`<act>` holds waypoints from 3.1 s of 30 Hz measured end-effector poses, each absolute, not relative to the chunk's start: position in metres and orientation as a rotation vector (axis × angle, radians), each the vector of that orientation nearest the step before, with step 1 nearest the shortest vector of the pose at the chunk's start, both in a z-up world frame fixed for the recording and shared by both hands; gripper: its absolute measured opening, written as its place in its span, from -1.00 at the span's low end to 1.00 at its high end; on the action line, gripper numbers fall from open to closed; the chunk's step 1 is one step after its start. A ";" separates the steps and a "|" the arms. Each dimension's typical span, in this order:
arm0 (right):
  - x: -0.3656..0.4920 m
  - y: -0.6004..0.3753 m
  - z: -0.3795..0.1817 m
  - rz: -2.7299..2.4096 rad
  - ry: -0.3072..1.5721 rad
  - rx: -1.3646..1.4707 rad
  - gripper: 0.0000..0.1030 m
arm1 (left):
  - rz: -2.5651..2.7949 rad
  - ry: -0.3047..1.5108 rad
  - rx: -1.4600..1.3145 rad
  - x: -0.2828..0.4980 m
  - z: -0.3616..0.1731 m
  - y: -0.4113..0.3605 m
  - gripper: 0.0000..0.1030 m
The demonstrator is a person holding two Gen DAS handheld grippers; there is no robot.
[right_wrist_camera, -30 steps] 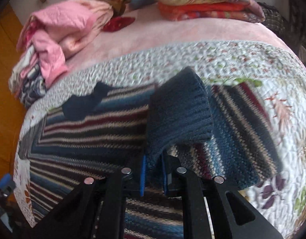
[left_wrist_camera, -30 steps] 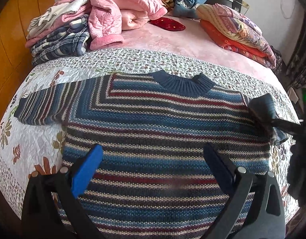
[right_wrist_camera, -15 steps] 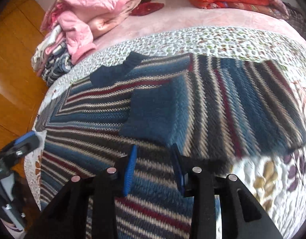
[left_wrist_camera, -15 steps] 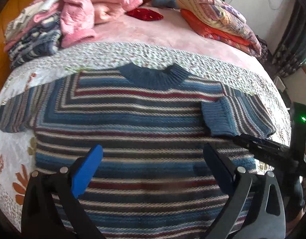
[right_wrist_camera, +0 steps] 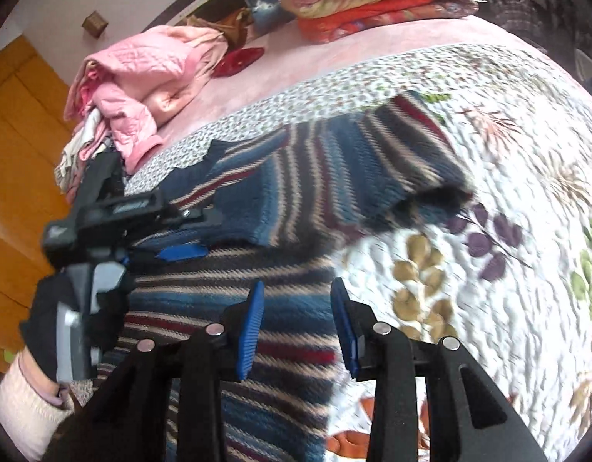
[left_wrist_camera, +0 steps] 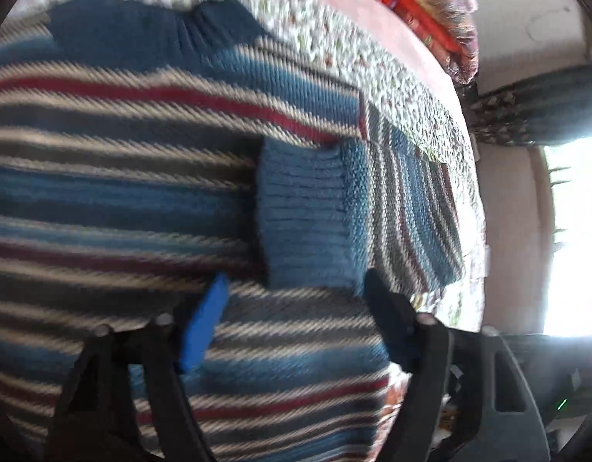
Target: Fold small clothes
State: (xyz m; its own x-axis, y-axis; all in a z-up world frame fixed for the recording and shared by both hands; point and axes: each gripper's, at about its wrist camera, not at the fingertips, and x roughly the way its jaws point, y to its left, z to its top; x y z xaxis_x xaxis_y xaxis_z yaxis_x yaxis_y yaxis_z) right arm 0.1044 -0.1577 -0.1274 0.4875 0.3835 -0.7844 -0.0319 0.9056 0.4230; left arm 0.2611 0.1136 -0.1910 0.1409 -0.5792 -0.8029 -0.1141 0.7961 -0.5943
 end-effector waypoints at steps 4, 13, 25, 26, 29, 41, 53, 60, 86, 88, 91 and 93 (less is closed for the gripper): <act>0.098 -0.168 -0.132 0.239 1.038 0.392 -0.28 | -0.343 1.407 -0.532 0.272 -0.196 0.095 -0.57; 0.102 -0.177 -0.133 0.214 1.031 0.417 -0.28 | -0.357 1.262 -0.538 0.258 -0.154 0.109 -0.87; 0.174 -0.196 -0.150 0.129 1.121 0.583 -0.15 | -0.234 1.146 -0.489 0.252 -0.114 0.211 -0.87; 0.178 -0.193 -0.153 0.135 1.130 0.586 -0.15 | -0.223 1.136 -0.488 0.252 -0.111 0.221 -0.87; 0.195 -0.178 -0.161 0.166 1.160 0.582 -0.15 | -0.189 1.117 -0.472 0.250 -0.107 0.251 -0.87; 0.196 -0.137 -0.172 0.218 1.186 0.470 -0.15 | -0.053 1.228 -0.474 0.249 -0.178 0.304 -0.84; 0.188 -0.112 -0.127 0.245 1.117 0.368 -0.07 | 0.010 1.065 -0.350 0.230 -0.118 0.307 -0.36; 0.214 -0.064 -0.130 0.293 1.140 0.320 0.02 | -0.129 1.097 -0.309 0.242 -0.117 0.250 -0.18; 0.207 -0.020 -0.162 0.252 1.196 0.206 0.54 | -0.173 1.169 -0.397 0.228 -0.155 0.282 -0.15; 0.199 -0.023 -0.150 0.284 1.179 0.262 0.53 | -0.162 1.131 -0.388 0.214 -0.141 0.303 -0.03; 0.191 -0.019 -0.141 0.298 1.163 0.261 0.53 | -0.095 1.110 -0.403 0.189 -0.134 0.350 0.05; 0.187 -0.010 -0.138 0.320 1.166 0.259 0.53 | -0.025 1.110 -0.426 0.175 -0.136 0.384 0.05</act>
State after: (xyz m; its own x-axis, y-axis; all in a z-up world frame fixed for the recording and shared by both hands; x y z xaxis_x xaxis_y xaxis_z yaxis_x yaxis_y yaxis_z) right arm 0.1872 -0.0102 -0.1382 0.3576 0.3767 -0.8545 -0.1118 0.9257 0.3614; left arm 0.1745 0.3841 -0.1361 0.4526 -0.2298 -0.8616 -0.1902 0.9191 -0.3450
